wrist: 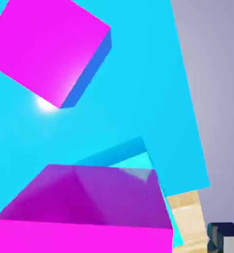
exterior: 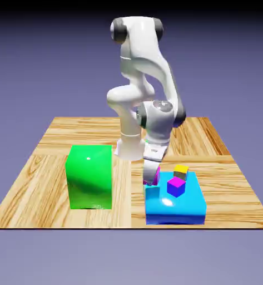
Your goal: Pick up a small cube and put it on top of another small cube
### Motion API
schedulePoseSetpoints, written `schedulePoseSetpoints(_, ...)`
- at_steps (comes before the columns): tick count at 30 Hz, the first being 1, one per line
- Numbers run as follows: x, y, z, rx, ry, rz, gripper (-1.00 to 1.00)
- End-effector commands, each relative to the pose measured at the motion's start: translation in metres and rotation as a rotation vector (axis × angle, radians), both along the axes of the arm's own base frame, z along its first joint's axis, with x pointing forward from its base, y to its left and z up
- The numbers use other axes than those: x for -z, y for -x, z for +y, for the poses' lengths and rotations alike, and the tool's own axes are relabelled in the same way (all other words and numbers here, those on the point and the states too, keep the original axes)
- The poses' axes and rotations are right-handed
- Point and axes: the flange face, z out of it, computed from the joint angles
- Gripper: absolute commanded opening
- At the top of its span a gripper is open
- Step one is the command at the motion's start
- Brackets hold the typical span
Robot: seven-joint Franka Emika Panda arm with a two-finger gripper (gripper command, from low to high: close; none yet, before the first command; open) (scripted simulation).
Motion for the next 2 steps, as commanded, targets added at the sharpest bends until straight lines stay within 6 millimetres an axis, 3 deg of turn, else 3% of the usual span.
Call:
schedulePoseSetpoints(1, -0.0160, 0.0004, 0.0001, 0.002, 0.001, 0.000, 1.00)
schedulePoseSetpoints(2, -0.0226, 0.0007, 0.0002, 0.002, 0.001, 0.000, 1.00)
